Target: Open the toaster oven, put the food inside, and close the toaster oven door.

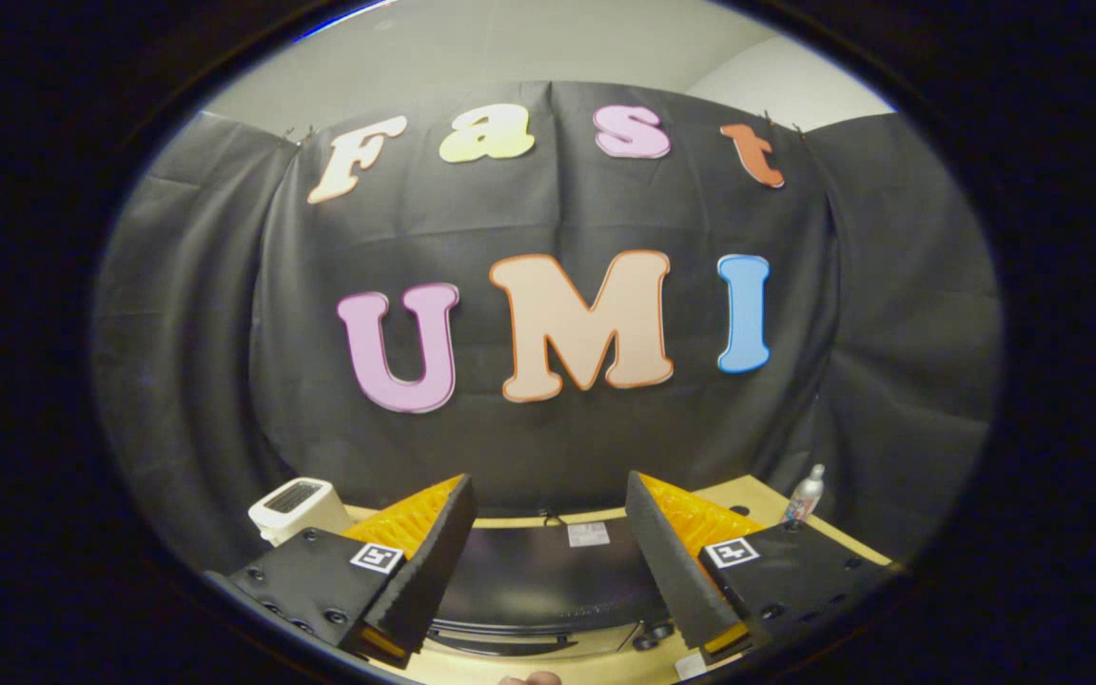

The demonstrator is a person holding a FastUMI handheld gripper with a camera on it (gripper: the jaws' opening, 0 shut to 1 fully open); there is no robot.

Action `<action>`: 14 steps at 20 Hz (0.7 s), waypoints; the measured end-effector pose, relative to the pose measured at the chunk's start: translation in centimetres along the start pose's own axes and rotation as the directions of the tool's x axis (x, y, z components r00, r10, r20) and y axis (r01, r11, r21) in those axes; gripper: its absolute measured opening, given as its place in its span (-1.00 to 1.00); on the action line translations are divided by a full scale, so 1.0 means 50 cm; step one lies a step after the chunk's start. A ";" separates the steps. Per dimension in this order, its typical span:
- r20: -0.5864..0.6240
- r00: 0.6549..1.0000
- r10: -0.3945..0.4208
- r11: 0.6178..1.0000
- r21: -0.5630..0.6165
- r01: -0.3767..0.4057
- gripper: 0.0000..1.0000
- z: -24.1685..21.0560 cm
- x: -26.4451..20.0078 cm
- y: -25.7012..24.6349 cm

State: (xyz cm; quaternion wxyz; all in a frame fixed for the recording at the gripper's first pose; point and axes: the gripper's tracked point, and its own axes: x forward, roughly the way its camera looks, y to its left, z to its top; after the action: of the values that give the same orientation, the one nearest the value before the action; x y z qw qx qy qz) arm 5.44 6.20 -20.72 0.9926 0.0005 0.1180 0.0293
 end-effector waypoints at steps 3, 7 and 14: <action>-0.068 0.997 0.024 0.999 0.027 -0.022 0.97 -0.088 0.023 0.028; -0.167 0.986 0.020 0.999 0.028 -0.016 0.98 -0.192 0.041 0.045; -0.288 0.957 0.013 1.000 -0.001 -0.014 0.98 -0.314 0.031 0.065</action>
State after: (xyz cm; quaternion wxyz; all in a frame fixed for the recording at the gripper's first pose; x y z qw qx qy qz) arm 3.10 9.44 -36.34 0.9646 -0.0044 0.2614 0.0360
